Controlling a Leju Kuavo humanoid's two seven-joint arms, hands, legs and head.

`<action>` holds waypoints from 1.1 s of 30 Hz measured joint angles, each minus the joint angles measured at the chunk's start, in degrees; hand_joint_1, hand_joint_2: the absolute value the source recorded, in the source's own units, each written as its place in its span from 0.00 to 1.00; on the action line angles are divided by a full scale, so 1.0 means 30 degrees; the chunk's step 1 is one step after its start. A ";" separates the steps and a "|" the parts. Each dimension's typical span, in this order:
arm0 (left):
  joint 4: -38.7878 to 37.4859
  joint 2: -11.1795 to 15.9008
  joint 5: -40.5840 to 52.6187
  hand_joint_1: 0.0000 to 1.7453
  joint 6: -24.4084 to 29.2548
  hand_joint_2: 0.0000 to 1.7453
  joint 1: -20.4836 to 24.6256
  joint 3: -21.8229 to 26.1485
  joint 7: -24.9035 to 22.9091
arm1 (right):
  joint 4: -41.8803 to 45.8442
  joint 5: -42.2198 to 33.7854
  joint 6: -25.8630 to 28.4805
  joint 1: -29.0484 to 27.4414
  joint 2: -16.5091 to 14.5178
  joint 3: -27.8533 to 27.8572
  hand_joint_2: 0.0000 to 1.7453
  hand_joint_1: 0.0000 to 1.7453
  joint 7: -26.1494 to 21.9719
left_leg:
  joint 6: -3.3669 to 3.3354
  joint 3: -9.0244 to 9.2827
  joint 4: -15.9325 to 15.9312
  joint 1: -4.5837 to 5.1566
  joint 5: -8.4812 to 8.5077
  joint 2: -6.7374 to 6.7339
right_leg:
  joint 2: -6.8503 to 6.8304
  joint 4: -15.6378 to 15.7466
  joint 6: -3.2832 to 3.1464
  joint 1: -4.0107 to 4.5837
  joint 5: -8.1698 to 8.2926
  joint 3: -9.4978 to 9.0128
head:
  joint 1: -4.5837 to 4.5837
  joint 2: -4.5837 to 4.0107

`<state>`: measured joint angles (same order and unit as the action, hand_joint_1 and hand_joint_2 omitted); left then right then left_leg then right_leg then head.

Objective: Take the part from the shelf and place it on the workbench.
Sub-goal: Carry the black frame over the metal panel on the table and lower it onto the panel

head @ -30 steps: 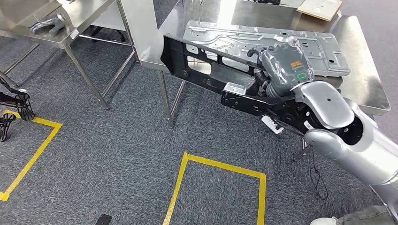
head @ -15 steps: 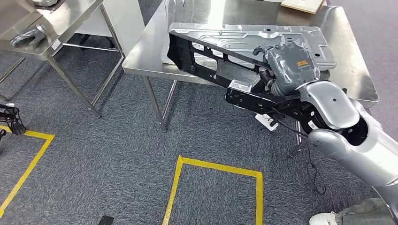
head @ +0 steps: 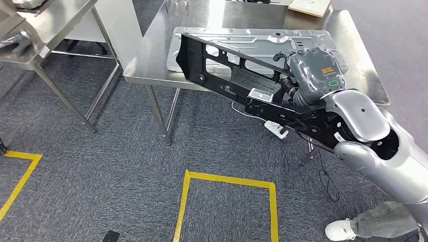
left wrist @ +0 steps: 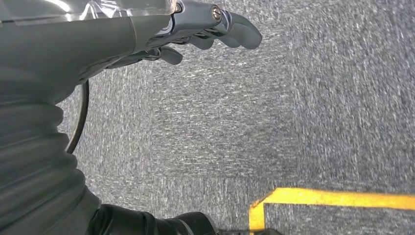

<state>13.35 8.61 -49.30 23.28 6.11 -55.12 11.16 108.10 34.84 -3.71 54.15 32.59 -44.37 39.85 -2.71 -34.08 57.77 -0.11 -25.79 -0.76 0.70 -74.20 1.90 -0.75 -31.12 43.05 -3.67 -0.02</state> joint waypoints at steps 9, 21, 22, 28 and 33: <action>0.0007 -0.0075 -0.0069 0.00 -0.0209 1.00 0.0073 0.0007 0.0058 | 0.0113 0.0481 -0.0138 -0.0018 0.0058 0.0066 1.00 1.00 -0.0015 | 0.0713 -0.0130 0.0640 0.0131 -0.0675 -0.0215 | -0.0172 0.4750 -0.0592 0.0005 0.1730 -0.2456 | -0.0029 -0.0002; 0.0051 0.0024 -0.0155 0.00 -0.1546 1.00 -0.0056 0.0002 0.0492 | 0.0250 0.1228 -0.0818 0.0078 0.0075 0.0066 1.00 1.00 -0.0020 | 0.0230 -0.1202 0.0653 0.0310 0.0717 0.0213 | 0.0244 0.4961 -0.0682 0.0097 0.0547 -0.4010 | -0.0051 -0.0002; 0.0051 0.0029 -0.0137 0.00 -0.1539 1.00 -0.0039 0.0004 0.0523 | 0.0271 0.1228 -0.0898 0.0092 0.0082 0.0066 1.00 1.00 -0.0020 | 0.0129 -0.1025 0.0386 0.0373 0.0570 0.0180 | 0.0267 0.4962 -0.0567 0.0082 0.0584 -0.4089 | -0.0055 0.0000; 0.0051 0.0022 -0.0086 0.00 -0.1537 1.00 -0.0016 0.0000 0.0530 | 0.0361 0.1146 -0.1042 0.0117 0.0217 0.0057 1.00 1.00 -0.0024 | -0.0241 0.0771 -0.0525 0.0159 -0.0185 0.0120 | 0.0011 0.0849 -0.0132 0.0009 0.0124 -0.1481 | 0.0129 -0.0002; 0.0051 0.0018 -0.0024 0.00 -0.1581 1.00 -0.0066 0.0000 0.0439 | 0.0355 0.0938 -0.1342 0.0156 0.0293 -0.0137 1.00 1.00 -0.0024 | 0.0143 0.2526 -0.0488 -0.0093 -0.1660 0.0211 | -0.0166 0.2214 0.0287 -0.0345 0.0883 0.0014 | 0.0203 0.0000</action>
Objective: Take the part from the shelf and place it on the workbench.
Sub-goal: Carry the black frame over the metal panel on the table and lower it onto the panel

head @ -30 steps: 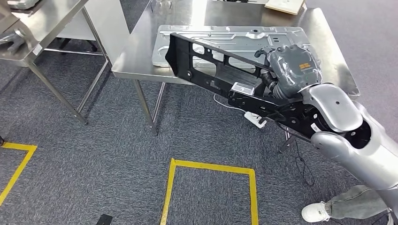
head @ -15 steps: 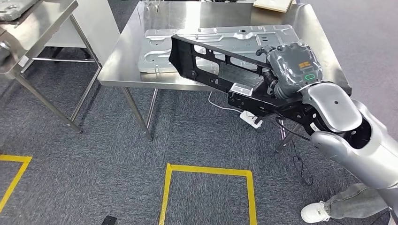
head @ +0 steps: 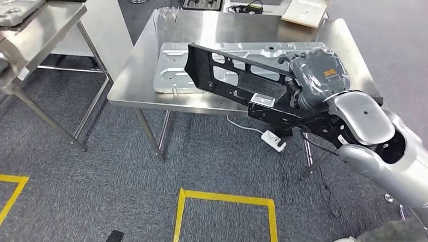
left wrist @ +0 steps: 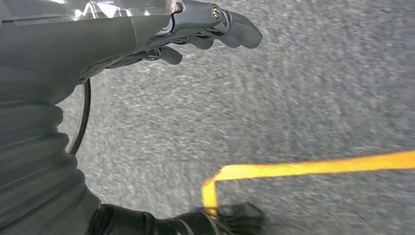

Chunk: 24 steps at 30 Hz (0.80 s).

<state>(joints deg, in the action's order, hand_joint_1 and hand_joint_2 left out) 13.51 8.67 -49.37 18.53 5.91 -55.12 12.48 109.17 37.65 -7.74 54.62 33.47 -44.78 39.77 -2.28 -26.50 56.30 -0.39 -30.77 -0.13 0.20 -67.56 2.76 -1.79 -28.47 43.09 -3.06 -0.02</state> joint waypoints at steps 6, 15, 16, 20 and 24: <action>0.0000 0.0027 0.0016 0.00 -0.0044 1.00 0.0156 0.0000 -0.0106 | 0.0167 -0.0144 -0.0288 0.0377 0.0206 -0.0295 1.00 1.00 -0.0007 | 0.0738 0.0556 0.0627 -0.0025 -0.0730 -0.0066 | -0.0043 0.2515 -0.0715 0.0038 0.2822 -0.0497 | 0.0054 0.0000; 0.0000 0.0042 0.0045 0.00 -0.0066 1.00 0.0006 0.0000 -0.0233 | 0.0211 -0.0261 -0.0601 0.0485 0.0279 -0.0776 1.00 1.00 0.0000 | 0.0721 -0.4397 0.3944 -0.0042 -0.1126 0.0008 | 0.0239 0.2745 -0.1134 0.0296 0.0531 -0.3430 | -0.0017 0.0002; 0.0000 0.0060 0.0047 0.00 -0.0064 1.00 -0.0028 0.0000 -0.0246 | 0.0193 -0.0262 -0.0674 0.0521 0.0335 -0.0847 1.00 1.00 0.0004 | 0.0540 -0.4514 0.2689 0.0031 0.0566 0.0051 | 0.0268 0.2699 -0.1097 0.0329 0.0250 -0.3768 | 0.0017 0.0002; 0.0000 0.0144 0.0049 0.00 -0.0013 1.00 -0.0056 -0.0007 -0.0330 | 0.0167 -0.0264 -0.1053 0.0547 0.0468 -0.1113 1.00 1.00 0.0007 | 0.0145 -0.4567 0.0740 0.0410 0.3245 0.0099 | 0.0501 0.2760 -0.0655 0.0186 -0.0306 -0.3991 | 0.0183 0.0000; 0.0000 0.0113 0.0164 0.00 0.0957 1.00 0.0076 -0.0009 -0.0536 | 0.0164 -0.0097 -0.1274 0.0513 0.0676 -0.1151 1.00 1.00 -0.0007 | -0.0209 -0.3897 0.0247 0.0339 0.3002 0.0052 | 0.0219 0.0980 -0.0331 0.0114 -0.1297 -0.3173 | 0.0331 0.0000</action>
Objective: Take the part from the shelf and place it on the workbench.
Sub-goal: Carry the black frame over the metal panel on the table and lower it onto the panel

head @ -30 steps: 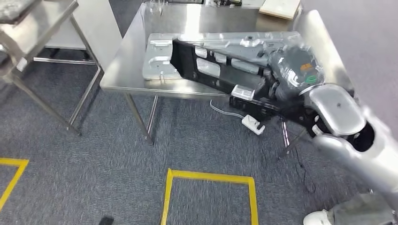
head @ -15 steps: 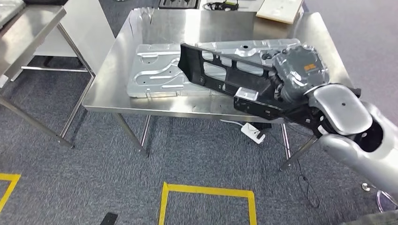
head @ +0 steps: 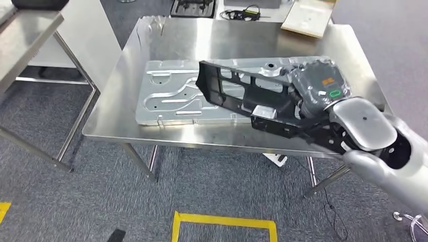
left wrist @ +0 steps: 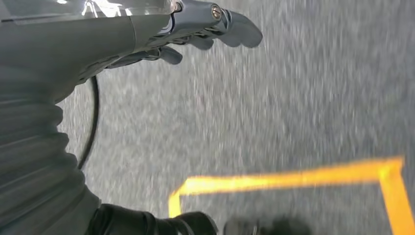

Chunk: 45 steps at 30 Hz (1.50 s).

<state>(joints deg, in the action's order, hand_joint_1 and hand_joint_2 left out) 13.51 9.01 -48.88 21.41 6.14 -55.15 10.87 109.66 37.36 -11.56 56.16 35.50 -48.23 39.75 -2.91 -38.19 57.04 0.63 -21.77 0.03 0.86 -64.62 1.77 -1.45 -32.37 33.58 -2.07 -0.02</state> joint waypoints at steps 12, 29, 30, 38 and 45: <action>0.0002 -0.0184 0.0097 0.00 0.0952 1.00 0.0041 -0.0005 -0.0255 | -0.0516 0.1069 0.0401 -0.1062 0.0621 -0.0288 1.00 1.00 -0.0821 | 0.0531 0.1058 0.0712 -0.0044 -0.1683 0.0281 | -0.0077 0.1341 -0.0361 0.0082 0.2739 0.1382 | 0.0000 0.0000; 0.0000 -0.0200 0.0115 0.00 0.0923 1.00 0.0052 -0.0005 -0.0289 | -0.1308 0.3541 0.0745 -0.1879 0.1530 0.0192 1.00 1.00 -0.1545 | 0.0280 0.1315 0.0107 -0.0149 -0.1179 0.0078 | -0.0063 0.1316 -0.0080 0.0089 0.2306 0.0941 | -0.0031 -0.0002; 0.0000 -0.0202 0.0118 0.00 0.0917 1.00 0.0054 -0.0005 -0.0293 | -0.1339 0.3543 0.0752 -0.1915 0.1619 0.0279 1.00 1.00 -0.1550 | 0.0169 0.1382 -0.0020 -0.0196 -0.1099 0.0050 | -0.0091 0.0619 -0.0037 0.0110 0.1855 0.1243 | -0.0013 -0.0002; 0.0002 -0.0202 0.0241 0.00 0.0610 1.00 0.0048 -0.0005 0.0038 | -0.1601 0.3608 0.0907 -0.2271 0.2047 0.0526 1.00 1.00 -0.1596 | 0.0254 0.1307 0.0379 -0.0173 -0.1319 0.0074 | -0.0180 0.0198 0.0158 -0.0029 0.1994 0.1161 | 0.0009 -0.0002; 0.0002 -0.0184 0.0242 0.00 0.0471 1.00 0.0053 -0.0005 0.0237 | -0.1628 0.3987 0.1122 -0.2374 0.2096 0.0832 1.00 1.00 -0.1792 | 0.0831 0.0678 0.1615 -0.0144 -0.2115 0.0104 | -0.0121 0.1450 -0.0505 -0.0033 0.2274 0.0612 | -0.0078 0.0000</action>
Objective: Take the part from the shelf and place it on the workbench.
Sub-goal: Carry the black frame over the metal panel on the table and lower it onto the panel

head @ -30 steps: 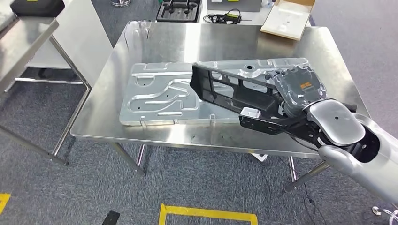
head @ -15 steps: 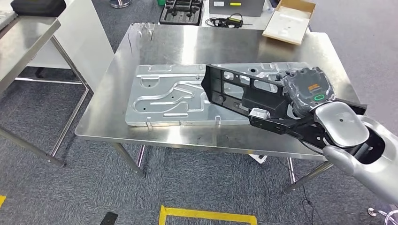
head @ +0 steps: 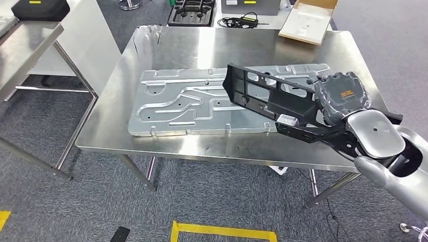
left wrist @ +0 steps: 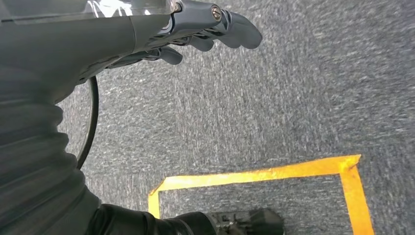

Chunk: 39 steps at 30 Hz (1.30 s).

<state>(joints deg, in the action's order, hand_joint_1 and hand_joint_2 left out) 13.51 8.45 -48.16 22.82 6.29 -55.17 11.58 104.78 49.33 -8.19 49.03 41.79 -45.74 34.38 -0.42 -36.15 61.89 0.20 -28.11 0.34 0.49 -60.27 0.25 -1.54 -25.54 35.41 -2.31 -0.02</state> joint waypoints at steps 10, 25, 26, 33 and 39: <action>0.0002 0.0117 0.0002 0.00 -0.0047 1.00 0.0003 -0.0002 0.0033 | 0.0073 -0.0470 -0.0097 0.0224 0.0027 0.0386 1.00 1.00 0.0086 | -0.0400 0.0239 -0.0727 0.0103 0.0831 0.0003 | 0.0036 0.0054 -0.0090 0.0194 -0.0075 -0.0129 | -0.0042 0.0000; 0.0006 0.0128 0.0310 0.00 -0.0053 1.00 0.0044 -0.0026 0.0096 | 0.0137 0.2068 0.2038 -0.0530 -0.0240 0.0517 1.00 1.00 -0.2439 | -0.0436 0.0491 -0.0858 0.0019 0.0577 0.0048 | -0.0061 -0.0533 0.0631 -0.0075 -0.0034 0.0251 | 0.0055 0.0000; 0.0006 0.0131 0.0337 0.00 -0.0055 1.00 0.0047 -0.0040 0.0100 | 0.0127 0.2416 0.2125 -0.0536 -0.0346 0.0497 1.00 1.00 -0.2637 | -0.0334 0.0397 -0.0777 0.0049 0.0548 0.0061 | -0.0039 -0.0352 0.0527 -0.0029 -0.0114 0.0192 | 0.0060 0.0001; 0.0006 0.0133 0.0515 0.00 -0.0065 1.00 0.0123 -0.0244 0.0075 | -0.0092 0.4711 0.2351 -0.0400 -0.1234 0.0197 1.00 1.00 -0.4130 | 0.0333 -0.1384 0.2858 -0.0101 -0.1403 -0.0008 | -0.0085 -0.0203 -0.0123 -0.0042 0.0033 0.0257 | -0.0051 -0.0002; 0.0006 0.0135 0.0650 0.00 -0.0124 1.00 0.0128 -0.0434 -0.0062 | -0.0437 0.5846 0.2222 -0.0121 -0.2020 -0.0533 1.00 1.00 -0.5171 | 0.0145 -0.0332 0.0406 -0.0071 0.0398 -0.0001 | -0.0074 -0.0199 -0.0095 0.0010 0.0012 0.0202 | -0.0048 -0.0002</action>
<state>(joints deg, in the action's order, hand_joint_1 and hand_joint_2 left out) 13.53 8.86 -46.21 22.45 6.68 -56.47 11.40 103.47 66.86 -1.52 48.67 35.73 -47.34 18.86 0.02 -37.15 63.10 -0.02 -26.92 0.34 0.27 -60.87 -0.04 -1.51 -25.51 36.02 -2.45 -0.02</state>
